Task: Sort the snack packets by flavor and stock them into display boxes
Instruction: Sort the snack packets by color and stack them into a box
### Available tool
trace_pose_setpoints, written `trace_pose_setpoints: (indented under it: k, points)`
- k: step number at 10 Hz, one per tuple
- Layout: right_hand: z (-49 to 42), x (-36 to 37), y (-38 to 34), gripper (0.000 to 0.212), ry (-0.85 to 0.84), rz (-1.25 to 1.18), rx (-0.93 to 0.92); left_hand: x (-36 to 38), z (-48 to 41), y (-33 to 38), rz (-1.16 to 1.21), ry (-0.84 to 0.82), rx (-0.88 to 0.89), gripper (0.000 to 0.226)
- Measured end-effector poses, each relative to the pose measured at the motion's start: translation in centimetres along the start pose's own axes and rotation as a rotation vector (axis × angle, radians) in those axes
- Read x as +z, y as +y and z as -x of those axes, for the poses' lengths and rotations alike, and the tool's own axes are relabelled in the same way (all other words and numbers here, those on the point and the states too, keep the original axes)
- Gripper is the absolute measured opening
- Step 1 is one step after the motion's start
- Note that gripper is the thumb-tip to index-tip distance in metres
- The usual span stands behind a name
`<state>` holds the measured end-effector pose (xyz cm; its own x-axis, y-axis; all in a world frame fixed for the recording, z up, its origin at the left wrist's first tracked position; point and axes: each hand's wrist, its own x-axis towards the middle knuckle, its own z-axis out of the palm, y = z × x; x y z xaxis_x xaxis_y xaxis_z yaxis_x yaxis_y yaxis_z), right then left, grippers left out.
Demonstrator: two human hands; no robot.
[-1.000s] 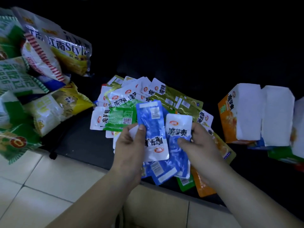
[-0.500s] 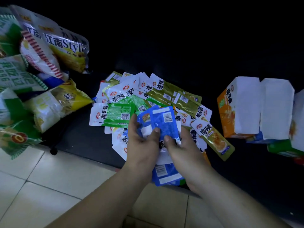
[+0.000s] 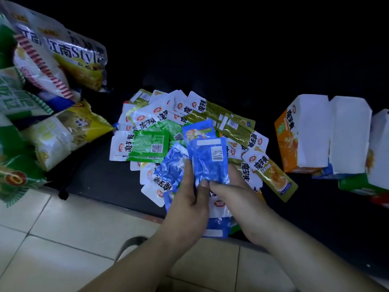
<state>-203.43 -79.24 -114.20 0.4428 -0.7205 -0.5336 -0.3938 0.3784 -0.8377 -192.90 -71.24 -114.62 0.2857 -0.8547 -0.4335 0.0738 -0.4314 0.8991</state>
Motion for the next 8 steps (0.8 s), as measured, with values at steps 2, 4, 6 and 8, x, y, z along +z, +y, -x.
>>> trace_pose_setpoints:
  k: [2, 4, 6, 8]
  points:
    - [2.6, -2.4, 1.0, 0.042, 0.099, 0.115, -0.052, 1.4, 0.3, 0.2, 0.033, 0.019, 0.097, 0.062]
    - [6.9, -6.8, 5.3, 0.063, 0.3, 0.081, -0.158, 7.0, 1.9, 0.5, -0.081, -0.077, 0.07, 0.055]
    - [11.0, -13.3, 9.7, 0.066, 0.295, 0.043, 0.079, 13.6, 2.2, -0.5, -0.196, -0.436, -0.057, 0.056]
    - [15.6, -23.1, 11.7, 0.069, 0.414, -0.018, 0.139, 23.3, 2.6, 0.7, -0.091, -0.67, -0.261, 0.056]
